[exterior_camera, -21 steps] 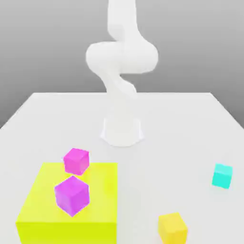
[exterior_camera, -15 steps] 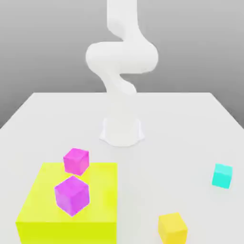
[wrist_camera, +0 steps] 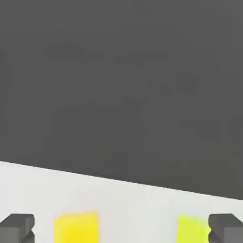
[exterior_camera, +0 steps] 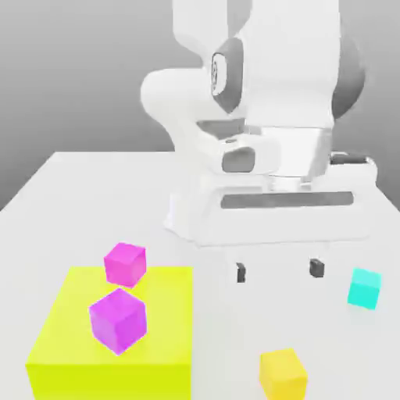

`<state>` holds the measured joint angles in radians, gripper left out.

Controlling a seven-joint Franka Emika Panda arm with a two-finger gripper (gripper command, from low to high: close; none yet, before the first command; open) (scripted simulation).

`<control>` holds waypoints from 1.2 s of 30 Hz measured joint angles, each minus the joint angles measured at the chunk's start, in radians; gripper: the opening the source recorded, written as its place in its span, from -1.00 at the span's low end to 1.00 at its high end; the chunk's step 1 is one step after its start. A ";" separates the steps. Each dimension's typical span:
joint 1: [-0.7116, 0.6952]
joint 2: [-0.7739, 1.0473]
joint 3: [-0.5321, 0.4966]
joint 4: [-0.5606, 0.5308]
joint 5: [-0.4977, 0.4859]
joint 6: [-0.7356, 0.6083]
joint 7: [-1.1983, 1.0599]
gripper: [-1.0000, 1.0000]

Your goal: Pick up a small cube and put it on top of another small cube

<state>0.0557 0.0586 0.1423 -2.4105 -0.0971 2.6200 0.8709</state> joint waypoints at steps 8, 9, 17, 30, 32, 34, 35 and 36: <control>0.043 0.288 -0.006 -0.010 -0.028 0.145 0.022 0.00; 0.052 0.325 -0.016 -0.003 -0.039 0.173 0.030 0.00; 0.069 0.391 -0.037 0.010 -0.060 0.226 0.046 -1.00; -0.150 -0.031 -0.143 -0.003 0.068 -0.181 0.246 -1.00; -0.215 -0.103 -0.176 0.005 0.082 -0.260 0.325 -1.00; -0.244 -0.131 -0.189 0.001 0.093 -0.282 0.376 -1.00; -0.245 -0.116 -0.190 -0.008 0.096 -0.257 0.384 -1.00; -0.245 -0.093 -0.191 -0.020 0.098 -0.223 0.387 -1.00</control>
<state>-0.1894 -0.0340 -0.0485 -2.4302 0.0014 2.3972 1.2578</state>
